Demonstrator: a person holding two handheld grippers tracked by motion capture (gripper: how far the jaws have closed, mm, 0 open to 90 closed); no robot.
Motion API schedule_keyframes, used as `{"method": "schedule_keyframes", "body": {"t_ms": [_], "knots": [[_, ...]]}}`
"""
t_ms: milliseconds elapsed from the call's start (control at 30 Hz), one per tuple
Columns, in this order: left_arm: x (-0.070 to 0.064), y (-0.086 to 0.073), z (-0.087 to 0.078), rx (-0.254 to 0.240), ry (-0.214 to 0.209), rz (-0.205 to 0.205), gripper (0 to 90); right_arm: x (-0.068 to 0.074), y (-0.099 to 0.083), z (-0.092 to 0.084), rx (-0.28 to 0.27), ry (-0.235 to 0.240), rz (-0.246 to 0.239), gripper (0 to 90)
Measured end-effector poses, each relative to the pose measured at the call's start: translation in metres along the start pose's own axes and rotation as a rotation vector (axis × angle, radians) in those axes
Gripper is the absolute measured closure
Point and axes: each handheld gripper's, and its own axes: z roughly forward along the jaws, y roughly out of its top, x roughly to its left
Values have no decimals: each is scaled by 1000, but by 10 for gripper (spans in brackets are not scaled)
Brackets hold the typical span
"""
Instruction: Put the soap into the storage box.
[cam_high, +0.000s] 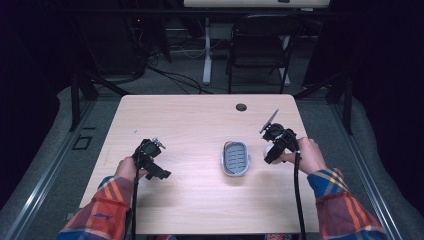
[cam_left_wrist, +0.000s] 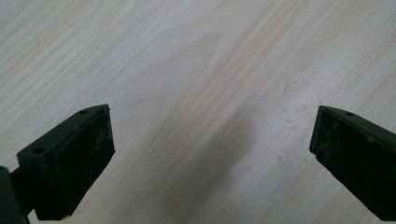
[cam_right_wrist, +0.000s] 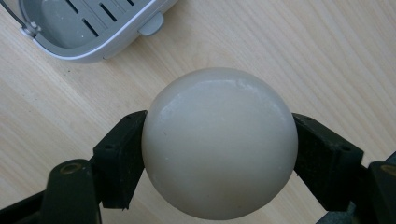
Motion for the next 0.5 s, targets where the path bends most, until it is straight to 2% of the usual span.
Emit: {"method": "schedule_keyframes", "body": {"t_ms": [100,133,200,333,500], "knots": [[0,0,0,1,1,1,0,0,4,-4,10,-7,-14,239],[1,0,-1,3,-1,3,0,1,5,-4,-13,-7,-1,239],[1,-1,-1,2,1,-1,0,1,8,-7,5,-11,-21,239],[0,0,0,-1,0,2,0,3,14,-8,-7,-6,-22,239],[1,0,0,1,1,-1,0,5,22,-11,0,-11,-48,239]]}}
